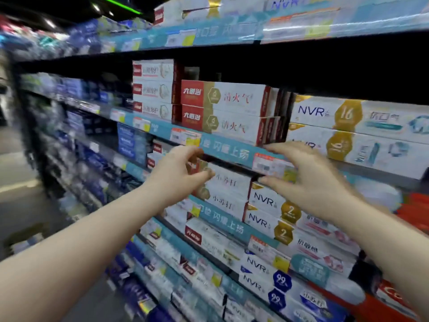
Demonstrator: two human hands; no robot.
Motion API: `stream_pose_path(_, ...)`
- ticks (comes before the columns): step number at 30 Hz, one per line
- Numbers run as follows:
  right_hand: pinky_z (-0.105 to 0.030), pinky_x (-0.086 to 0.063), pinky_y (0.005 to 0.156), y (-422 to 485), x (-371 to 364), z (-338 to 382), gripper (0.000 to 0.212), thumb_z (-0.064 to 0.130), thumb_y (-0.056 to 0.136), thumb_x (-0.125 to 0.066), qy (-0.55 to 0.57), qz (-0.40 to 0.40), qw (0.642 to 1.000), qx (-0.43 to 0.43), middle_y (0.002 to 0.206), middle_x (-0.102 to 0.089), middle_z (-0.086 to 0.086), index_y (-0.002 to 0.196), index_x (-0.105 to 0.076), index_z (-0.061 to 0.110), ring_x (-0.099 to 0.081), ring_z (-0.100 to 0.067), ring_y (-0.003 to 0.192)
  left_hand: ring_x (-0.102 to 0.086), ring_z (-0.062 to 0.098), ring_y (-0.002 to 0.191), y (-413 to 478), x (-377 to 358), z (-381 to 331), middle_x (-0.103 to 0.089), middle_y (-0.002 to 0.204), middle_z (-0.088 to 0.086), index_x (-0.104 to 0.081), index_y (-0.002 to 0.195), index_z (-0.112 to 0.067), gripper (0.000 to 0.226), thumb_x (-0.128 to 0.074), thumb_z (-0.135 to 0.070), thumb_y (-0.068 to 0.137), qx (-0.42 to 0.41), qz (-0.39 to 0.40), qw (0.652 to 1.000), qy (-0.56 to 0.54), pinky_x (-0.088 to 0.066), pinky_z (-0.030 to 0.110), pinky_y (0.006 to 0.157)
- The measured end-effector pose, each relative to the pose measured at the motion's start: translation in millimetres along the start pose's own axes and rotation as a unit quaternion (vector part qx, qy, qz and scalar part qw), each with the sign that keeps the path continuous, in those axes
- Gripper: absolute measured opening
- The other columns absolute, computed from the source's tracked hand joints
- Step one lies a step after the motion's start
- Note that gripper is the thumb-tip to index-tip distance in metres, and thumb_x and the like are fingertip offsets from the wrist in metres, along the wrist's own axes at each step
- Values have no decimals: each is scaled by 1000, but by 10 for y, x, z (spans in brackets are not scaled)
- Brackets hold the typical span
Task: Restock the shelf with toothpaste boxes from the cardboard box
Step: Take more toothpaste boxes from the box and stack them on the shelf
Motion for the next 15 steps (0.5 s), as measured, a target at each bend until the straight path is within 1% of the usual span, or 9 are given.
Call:
stream_pose_path(1,-18,-27,95,45,-185,99,58,39,81,-62,14,20,1000,6,136,-46,8,134,-42,25,-39,-9,126,-53,18,109,-78,44,242,-55,117,0,-53,123,-16,48,-66,-32,79,22,16,999,26,-36,20,85)
stream_pose_path(2,-19,-28,96,94,-371,214,58,40,82,-62,27,40,999,13,136,-46,8,134,-42,25,-39,-9,127,-53,18,110,-156,101,496,-54,121,1,-51,124,-18,51,-65,-37,80,45,30,997,52,-40,24,89)
stream_pose_path(4,-24,-31,100,204,-774,468,60,41,82,-61,43,87,995,25,138,-44,6,136,-40,26,-41,-12,126,-55,20,104,-322,285,1004,-53,123,4,-51,124,-18,53,-64,-42,79,90,38,991,93,-43,30,90)
stream_pose_path(6,-27,-34,100,312,-1184,748,62,42,82,-61,50,133,990,27,141,-42,5,137,-37,26,-43,-15,125,-55,22,103,-486,518,1487,-55,120,7,-53,122,-16,52,-64,-43,79,122,35,984,122,-43,32,89)
stream_pose_path(8,-29,-33,103,431,-1609,1079,63,43,82,-60,55,170,983,31,141,-41,3,138,-35,25,-40,-17,127,-53,24,107,-672,780,1985,-56,118,8,-54,120,-15,52,-63,-44,79,150,39,976,152,-42,33,91)
stream_pose_path(11,-32,-35,105,618,-2254,1642,63,45,82,-59,73,209,974,39,140,-42,2,138,-35,25,-39,-17,129,-52,24,111,-1019,1217,2793,-56,118,8,-54,121,-16,51,-62,-44,79,209,52,961,175,-44,34,93)
stream_pose_path(13,-32,-34,104,721,-2676,2052,62,44,83,-58,90,235,967,37,143,-40,3,138,-35,25,-39,-17,130,-53,24,109,-1287,1531,3329,-58,114,7,-56,118,-15,48,-62,-43,79,249,60,950,178,-45,34,92)
stream_pose_path(15,-32,-34,105,806,-3086,2470,62,43,83,-59,105,254,961,41,143,-40,1,138,-36,24,-39,-17,130,-54,25,111,-1538,1870,3830,-58,115,7,-57,116,-18,46,-64,-43,78,286,58,939,182,-45,34,93)
Point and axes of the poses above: each hand's wrist, its own y-axis towards the middle knuckle, its own x-axis out of the back of the hand, z = x × y, the point moved 9 cm from there along y, towards the middle knuckle
